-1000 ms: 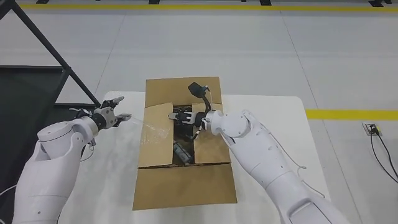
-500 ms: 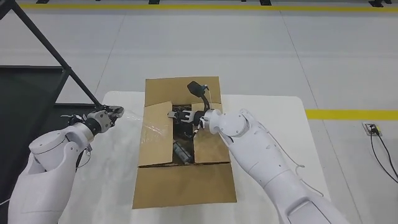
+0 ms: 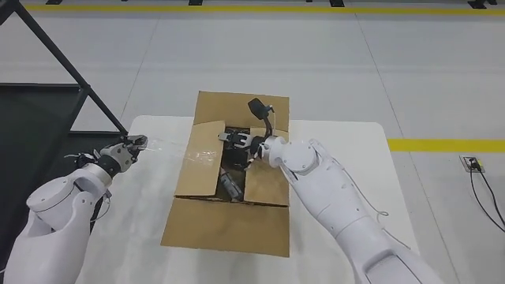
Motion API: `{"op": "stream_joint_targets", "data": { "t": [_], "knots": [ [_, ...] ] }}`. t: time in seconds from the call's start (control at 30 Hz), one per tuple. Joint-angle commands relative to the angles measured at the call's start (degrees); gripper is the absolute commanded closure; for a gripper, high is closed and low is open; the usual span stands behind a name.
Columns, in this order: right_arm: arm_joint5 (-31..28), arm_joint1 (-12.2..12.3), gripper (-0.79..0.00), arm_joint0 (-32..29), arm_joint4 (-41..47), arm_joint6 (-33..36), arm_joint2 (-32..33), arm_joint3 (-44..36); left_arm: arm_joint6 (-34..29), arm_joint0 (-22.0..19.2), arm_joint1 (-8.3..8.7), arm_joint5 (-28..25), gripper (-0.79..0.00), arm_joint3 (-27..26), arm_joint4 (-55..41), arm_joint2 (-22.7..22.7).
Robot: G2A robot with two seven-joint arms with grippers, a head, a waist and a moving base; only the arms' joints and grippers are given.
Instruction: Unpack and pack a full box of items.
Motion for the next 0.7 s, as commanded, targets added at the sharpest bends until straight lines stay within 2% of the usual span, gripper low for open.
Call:
{"op": "stream_joint_targets", "data": {
  "t": [0.0,0.67],
  "knots": [
    [-0.16,0.09,0.000,0.06,0.03,0.24,0.26,0.24,0.67,0.79,0.04,-0.60,0.000,-0.39,0.19,-0.49],
    [0.36,1.04,0.000,0.03,-0.63,0.31,2.54,0.19,2.58,4.39,0.34,-4.65,0.000,1.19,-0.78,-4.95]
  ]
}}
